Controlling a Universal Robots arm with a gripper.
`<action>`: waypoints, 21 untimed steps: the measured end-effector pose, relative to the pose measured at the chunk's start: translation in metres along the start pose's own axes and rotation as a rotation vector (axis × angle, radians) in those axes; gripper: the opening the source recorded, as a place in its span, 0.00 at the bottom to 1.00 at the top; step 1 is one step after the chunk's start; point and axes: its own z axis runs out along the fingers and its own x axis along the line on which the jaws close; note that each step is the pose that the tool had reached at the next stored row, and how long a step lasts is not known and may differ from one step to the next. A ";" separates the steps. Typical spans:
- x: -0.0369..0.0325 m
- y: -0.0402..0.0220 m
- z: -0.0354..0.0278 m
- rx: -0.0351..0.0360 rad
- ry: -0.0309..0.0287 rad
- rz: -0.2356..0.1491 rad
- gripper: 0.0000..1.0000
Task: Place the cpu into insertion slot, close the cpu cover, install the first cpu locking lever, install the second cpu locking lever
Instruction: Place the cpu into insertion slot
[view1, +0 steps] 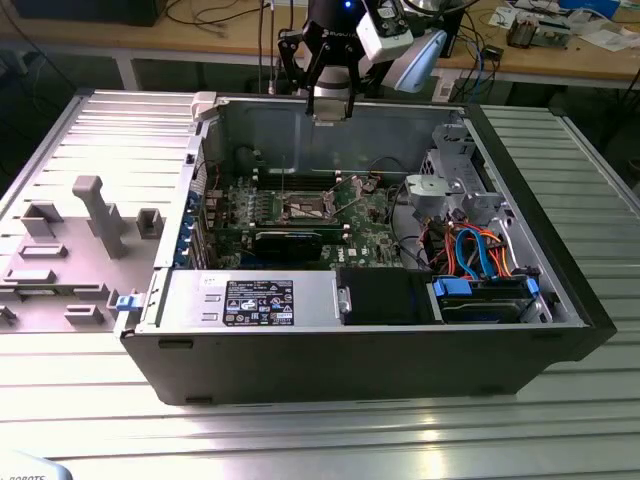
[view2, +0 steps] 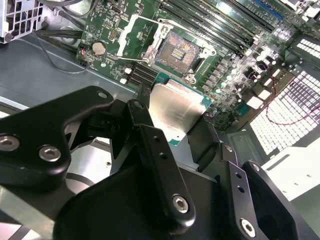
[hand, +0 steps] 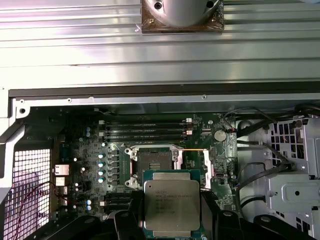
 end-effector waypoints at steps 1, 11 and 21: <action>0.0000 0.0000 0.0000 -0.0003 -0.0001 0.002 0.54; 0.0000 0.0000 0.0000 -0.0013 -0.0026 0.030 0.54; 0.0000 0.0000 -0.0001 -0.0027 -0.0029 0.035 0.54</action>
